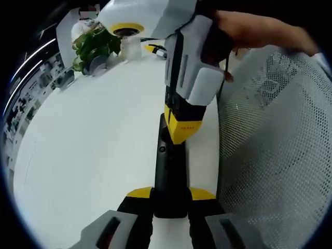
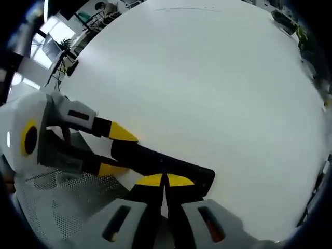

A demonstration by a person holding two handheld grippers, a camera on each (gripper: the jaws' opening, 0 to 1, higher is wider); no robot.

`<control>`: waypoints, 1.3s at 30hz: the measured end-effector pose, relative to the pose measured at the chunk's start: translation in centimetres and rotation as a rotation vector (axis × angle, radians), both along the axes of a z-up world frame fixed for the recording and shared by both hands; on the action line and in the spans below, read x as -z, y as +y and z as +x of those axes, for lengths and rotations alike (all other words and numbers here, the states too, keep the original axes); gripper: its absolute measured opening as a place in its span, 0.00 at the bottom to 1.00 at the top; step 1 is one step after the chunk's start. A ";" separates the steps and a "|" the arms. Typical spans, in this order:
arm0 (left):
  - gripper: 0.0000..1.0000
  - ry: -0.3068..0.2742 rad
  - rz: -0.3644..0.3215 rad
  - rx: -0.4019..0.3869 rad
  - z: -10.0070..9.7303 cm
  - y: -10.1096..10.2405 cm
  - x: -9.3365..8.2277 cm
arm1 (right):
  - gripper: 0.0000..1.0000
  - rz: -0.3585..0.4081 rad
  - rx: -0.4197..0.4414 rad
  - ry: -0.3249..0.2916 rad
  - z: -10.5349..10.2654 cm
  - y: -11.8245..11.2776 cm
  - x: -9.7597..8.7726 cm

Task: Press the specified remote control buttons in sequence, fully releasing each button before pressing the next.

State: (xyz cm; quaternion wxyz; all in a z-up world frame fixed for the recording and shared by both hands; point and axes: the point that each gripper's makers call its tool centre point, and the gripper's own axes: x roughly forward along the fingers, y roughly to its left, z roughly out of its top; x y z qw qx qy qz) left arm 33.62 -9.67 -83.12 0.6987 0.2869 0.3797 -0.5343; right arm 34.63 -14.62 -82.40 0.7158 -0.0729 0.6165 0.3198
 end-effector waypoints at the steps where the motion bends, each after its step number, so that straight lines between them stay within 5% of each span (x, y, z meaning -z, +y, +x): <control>1: 0.25 0.000 -0.002 0.001 0.0 0.0 0.0 | 0.00 0.001 -0.003 0.000 0.0 -0.1 0.0; 7: 0.25 -0.002 -0.006 0.008 0.0 0.0 0.0 | 0.00 0.002 0.024 0.063 -0.4 -0.4 0.2; 17: 0.25 -0.004 -0.004 0.008 0.0 0.0 0.0 | 0.00 -0.004 0.032 0.077 -0.5 -0.8 0.2; 33: 0.25 0.000 -0.005 0.004 0.0 -0.1 0.0 | 0.00 -0.080 -0.112 -0.016 -0.8 -0.5 0.4; 39: 0.25 -0.001 -0.007 0.004 0.0 -0.1 0.0 | 0.00 -0.065 -0.086 -0.011 -0.6 -0.8 0.3</control>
